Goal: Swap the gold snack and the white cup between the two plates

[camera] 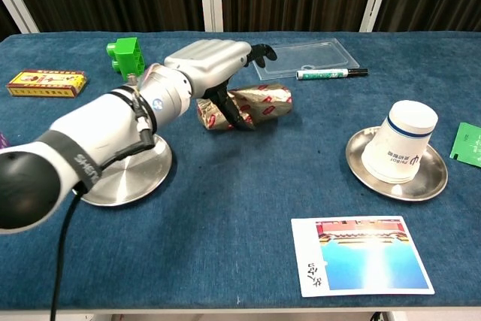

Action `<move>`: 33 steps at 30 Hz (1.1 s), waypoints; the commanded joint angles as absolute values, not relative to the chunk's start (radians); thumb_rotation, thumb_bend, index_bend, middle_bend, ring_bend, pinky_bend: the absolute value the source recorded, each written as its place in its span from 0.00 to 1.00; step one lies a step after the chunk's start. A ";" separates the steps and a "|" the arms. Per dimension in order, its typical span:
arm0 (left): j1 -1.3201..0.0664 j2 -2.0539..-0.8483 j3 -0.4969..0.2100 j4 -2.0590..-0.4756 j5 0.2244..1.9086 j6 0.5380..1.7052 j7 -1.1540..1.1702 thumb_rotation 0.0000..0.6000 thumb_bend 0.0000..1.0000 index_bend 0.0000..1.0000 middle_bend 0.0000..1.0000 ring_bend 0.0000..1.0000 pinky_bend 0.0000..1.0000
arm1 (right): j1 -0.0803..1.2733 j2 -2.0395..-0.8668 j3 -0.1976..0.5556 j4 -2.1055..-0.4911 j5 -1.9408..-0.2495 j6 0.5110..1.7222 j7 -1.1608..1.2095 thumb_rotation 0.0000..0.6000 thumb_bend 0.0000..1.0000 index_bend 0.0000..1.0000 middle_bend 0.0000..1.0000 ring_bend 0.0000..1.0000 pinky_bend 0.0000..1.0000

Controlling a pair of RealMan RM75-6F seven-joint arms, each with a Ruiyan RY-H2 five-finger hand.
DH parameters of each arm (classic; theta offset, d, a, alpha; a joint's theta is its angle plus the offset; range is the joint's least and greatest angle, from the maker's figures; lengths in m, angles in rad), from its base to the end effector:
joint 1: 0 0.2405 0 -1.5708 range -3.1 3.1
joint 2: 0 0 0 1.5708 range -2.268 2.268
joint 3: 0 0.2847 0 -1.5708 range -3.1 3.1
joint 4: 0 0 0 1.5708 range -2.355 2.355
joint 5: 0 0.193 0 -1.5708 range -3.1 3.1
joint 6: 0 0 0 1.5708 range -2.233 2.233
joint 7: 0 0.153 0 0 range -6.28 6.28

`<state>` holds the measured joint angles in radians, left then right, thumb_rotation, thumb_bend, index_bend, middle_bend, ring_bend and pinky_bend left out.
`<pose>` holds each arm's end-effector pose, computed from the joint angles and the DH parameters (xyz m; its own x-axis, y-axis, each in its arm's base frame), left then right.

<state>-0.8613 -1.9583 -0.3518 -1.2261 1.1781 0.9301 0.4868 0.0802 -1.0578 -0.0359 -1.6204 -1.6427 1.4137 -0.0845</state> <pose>-0.0612 0.3678 -0.1029 0.4034 0.1799 0.8972 0.8255 -0.4945 -0.2720 -0.3254 -0.1695 0.1767 0.5354 -0.1423 0.8325 -0.8428 -0.1539 0.5157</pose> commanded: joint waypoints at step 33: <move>-0.442 -1.318 -0.054 -1.788 1.342 1.260 0.390 1.00 0.02 0.10 0.15 0.16 0.41 | 0.565 -1.294 0.086 -1.545 -1.438 0.822 -0.199 1.00 0.39 0.63 0.44 0.46 0.41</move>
